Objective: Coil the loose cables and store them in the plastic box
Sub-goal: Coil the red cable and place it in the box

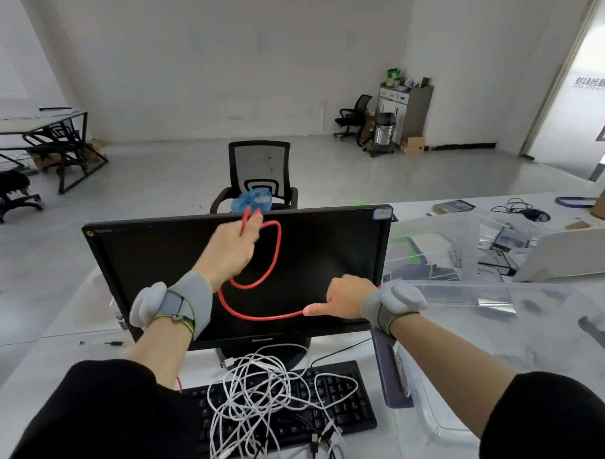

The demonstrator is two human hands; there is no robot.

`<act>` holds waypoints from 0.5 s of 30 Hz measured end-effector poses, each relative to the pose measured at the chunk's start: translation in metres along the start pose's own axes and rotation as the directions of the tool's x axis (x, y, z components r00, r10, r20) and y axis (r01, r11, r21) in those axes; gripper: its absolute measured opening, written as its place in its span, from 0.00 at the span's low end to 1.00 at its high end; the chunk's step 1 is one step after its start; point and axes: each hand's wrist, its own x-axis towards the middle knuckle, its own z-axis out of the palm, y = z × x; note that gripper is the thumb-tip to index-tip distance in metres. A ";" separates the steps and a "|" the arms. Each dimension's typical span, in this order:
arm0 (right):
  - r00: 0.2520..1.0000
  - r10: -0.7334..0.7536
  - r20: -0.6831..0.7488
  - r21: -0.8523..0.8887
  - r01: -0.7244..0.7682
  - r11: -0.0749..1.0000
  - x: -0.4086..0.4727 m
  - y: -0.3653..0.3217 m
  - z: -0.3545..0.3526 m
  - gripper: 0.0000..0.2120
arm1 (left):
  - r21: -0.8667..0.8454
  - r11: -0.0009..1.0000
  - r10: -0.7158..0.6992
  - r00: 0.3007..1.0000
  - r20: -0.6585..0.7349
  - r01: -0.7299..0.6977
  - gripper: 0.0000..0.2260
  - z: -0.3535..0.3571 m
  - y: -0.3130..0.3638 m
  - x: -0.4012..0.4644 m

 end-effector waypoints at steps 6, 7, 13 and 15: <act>0.922 0.048 0.383 0.501 -0.251 0.828 0.003 -0.002 -0.017 0.20 | 0.280 0.959 -0.052 0.998 0.042 0.038 0.22 0.015 -0.017 -0.014; 0.895 -0.003 0.445 0.553 -0.273 0.787 0.003 -0.003 -0.020 0.17 | 0.297 0.954 -0.053 0.998 0.024 0.044 0.22 0.012 -0.018 -0.015; 0.919 -0.109 0.379 0.503 -0.105 0.858 -0.009 -0.015 -0.045 0.10 | 0.263 0.963 -0.016 0.986 -0.168 0.060 0.22 -0.014 -0.012 -0.010; 0.931 -0.089 0.353 0.370 -0.052 0.928 -0.012 -0.025 -0.055 0.09 | 0.259 0.965 0.017 0.988 -0.156 0.024 0.22 -0.013 -0.005 -0.008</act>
